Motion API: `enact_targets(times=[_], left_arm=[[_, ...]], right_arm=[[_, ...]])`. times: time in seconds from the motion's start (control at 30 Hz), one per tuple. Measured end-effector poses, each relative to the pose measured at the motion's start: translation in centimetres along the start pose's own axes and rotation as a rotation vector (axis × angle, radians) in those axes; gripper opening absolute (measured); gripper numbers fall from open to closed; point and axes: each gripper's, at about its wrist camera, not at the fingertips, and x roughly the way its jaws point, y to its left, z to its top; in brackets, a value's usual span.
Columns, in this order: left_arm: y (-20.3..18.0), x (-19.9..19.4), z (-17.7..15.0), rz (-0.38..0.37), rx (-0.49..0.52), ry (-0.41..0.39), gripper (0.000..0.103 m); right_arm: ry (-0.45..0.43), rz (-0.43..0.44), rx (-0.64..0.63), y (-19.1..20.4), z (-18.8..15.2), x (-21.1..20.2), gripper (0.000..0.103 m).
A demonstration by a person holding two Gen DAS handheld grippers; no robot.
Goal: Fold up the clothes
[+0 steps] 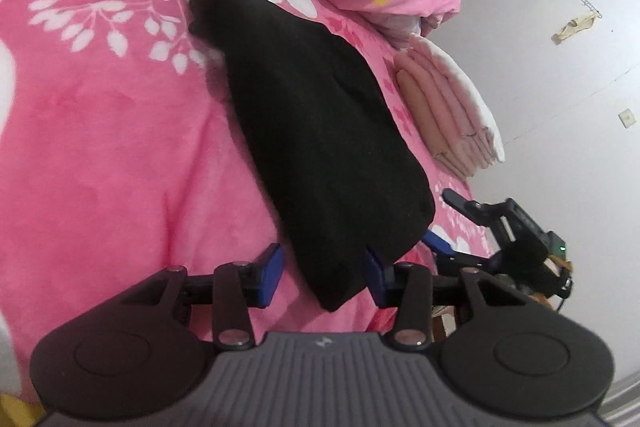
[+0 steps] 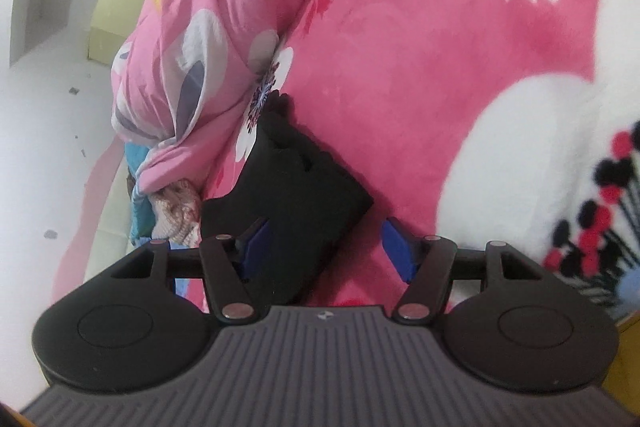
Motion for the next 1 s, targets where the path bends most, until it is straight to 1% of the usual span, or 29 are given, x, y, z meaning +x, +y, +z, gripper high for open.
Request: enact_targets(times=[0.13,0.17,0.2,0.23,0.27,0.3,0.33,0.37,0.4,0.47,0.53,0.6,0.67,0.77,0.87,0.97,1.0], left_arm=[[-0.1,1.3,0.3,0.001,0.014,0.017,0.031],[-0.1,1.5,0.2,0.000,0.015,0.017,0.027],[-0.1,1.7,0.1,0.000,0.016,0.018,0.024],[-0.1,1.9,0.1,0.003,0.018,0.014,0.019],[0.0,1.9,0.0,0.006,0.017,0.009,0.012],[0.0,2.0,0.0,0.008,0.016,0.004,0.011],[0.0,1.9,0.0,0.010,0.015,-0.004,0.007],[-0.2,1.6,0.2,0.005,0.016,-0.014,0.006],[-0.5,1.3,0.4,-0.001,0.018,-0.023,0.006],[-0.9,0.0,1.6,-0.045,0.003,-0.062,0.005],[-1.2,-1.4,4.2,-0.107,-0.042,-0.088,0.005],[-1.5,-2.5,7.8,-0.152,-0.063,-0.125,0.005],[-2.0,-3.5,12.1,-0.185,-0.079,-0.163,0.005],[-3.1,-4.0,18.5,-0.194,-0.082,-0.225,0.005],[-4.4,-3.9,24.8,-0.202,-0.087,-0.249,0.005],[-6.5,-5.4,29.4,-0.199,-0.078,-0.315,0.005],[-7.3,-6.1,30.2,-0.209,-0.063,-0.332,0.005]], right_arm=[[0.003,0.013,0.014,0.2,0.3,1.0,0.057],[0.005,0.014,0.010,0.3,0.3,1.2,0.054],[0.008,0.015,0.006,0.4,0.3,1.4,0.049],[0.013,0.014,0.005,0.4,0.3,1.6,0.045],[0.019,0.013,0.004,0.4,0.3,1.9,0.033],[0.027,0.016,0.005,0.4,0.3,2.2,0.017],[0.037,0.021,0.005,0.4,0.2,2.5,0.010],[0.044,0.030,0.008,0.5,0.1,2.8,0.005],[0.044,0.037,0.001,0.7,0.1,3.0,0.004],[0.037,0.075,-0.027,1.9,0.4,3.0,0.004],[0.035,0.140,-0.021,3.7,1.5,3.2,0.004],[0.023,0.175,-0.048,6.0,3.1,3.6,0.003],[0.018,0.216,-0.060,8.7,5.4,4.7,0.003],[0.001,0.281,-0.063,12.8,9.2,6.9,0.003],[-0.024,0.327,-0.049,16.9,12.9,9.4,0.003],[-0.059,0.363,-0.067,21.5,16.0,10.7,0.003],[-0.077,0.382,-0.086,23.0,16.7,10.7,0.003]])
